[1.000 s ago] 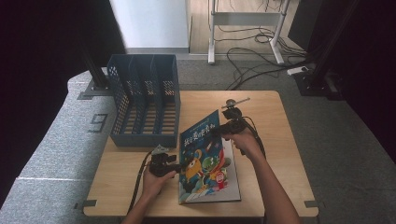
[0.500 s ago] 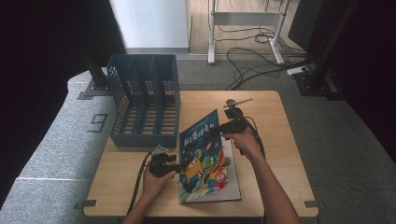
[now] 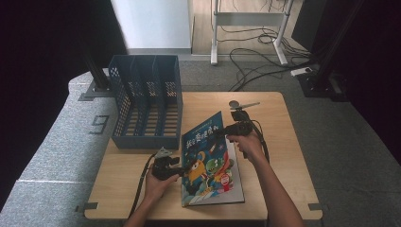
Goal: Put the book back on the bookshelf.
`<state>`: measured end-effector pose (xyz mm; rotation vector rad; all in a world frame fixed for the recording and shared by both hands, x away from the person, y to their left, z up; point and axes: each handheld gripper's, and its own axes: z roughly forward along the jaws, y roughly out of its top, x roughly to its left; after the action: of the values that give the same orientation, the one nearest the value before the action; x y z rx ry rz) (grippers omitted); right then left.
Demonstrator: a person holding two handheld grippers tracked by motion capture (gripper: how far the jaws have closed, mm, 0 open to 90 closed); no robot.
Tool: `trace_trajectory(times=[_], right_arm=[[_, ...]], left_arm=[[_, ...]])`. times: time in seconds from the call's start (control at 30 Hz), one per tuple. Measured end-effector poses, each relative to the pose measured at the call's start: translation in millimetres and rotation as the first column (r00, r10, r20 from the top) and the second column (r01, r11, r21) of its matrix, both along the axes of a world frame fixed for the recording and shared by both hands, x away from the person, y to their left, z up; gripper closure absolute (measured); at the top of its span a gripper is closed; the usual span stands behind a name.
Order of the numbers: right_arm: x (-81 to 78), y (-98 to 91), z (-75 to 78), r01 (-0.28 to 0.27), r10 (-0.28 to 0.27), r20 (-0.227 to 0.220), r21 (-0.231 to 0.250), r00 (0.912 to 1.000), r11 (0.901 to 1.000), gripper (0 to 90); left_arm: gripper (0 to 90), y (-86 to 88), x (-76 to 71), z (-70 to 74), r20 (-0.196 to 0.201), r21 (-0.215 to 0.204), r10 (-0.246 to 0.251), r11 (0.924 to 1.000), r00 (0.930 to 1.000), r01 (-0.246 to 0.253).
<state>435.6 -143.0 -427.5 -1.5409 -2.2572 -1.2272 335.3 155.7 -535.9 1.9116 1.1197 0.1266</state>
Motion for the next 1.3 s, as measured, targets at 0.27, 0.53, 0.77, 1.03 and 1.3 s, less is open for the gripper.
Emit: trace_trajectory(times=[0.27,0.53,0.77,1.03,1.3], right_arm=[[1.2,-2.3,0.1,0.021,-0.021,0.005,0.013,0.9998,0.9997,78.3],[3.3,-9.0,0.7,0.057,-0.057,0.007,0.025,0.9983,0.9981,79.3],[1.5,-15.9,8.0,0.077,-0.078,0.036,0.034,0.9963,0.9965,80.1],[-0.9,-20.5,16.0,0.103,-0.106,0.095,0.042,0.9898,0.9938,81.2],[-4.1,-18.1,25.0,0.092,-0.098,0.147,0.047,0.9842,0.9946,81.9]], left_arm=[[31.9,-2.0,-0.3,-1.4,-0.007,0.011,-0.010,0.9999,0.9999,0.010],[31.5,-4.0,1.1,-6.0,-0.022,0.027,-0.018,0.9995,0.9996,0.018],[31.5,-6.8,0.8,-7.4,-0.027,0.029,-0.028,0.9992,0.9993,0.029],[31.4,-8.8,0.4,-7.8,-0.030,0.025,-0.037,0.9990,0.9988,0.038],[31.5,-8.1,0.9,-7.7,-0.029,0.022,-0.038,0.9990,0.9989,0.038]])
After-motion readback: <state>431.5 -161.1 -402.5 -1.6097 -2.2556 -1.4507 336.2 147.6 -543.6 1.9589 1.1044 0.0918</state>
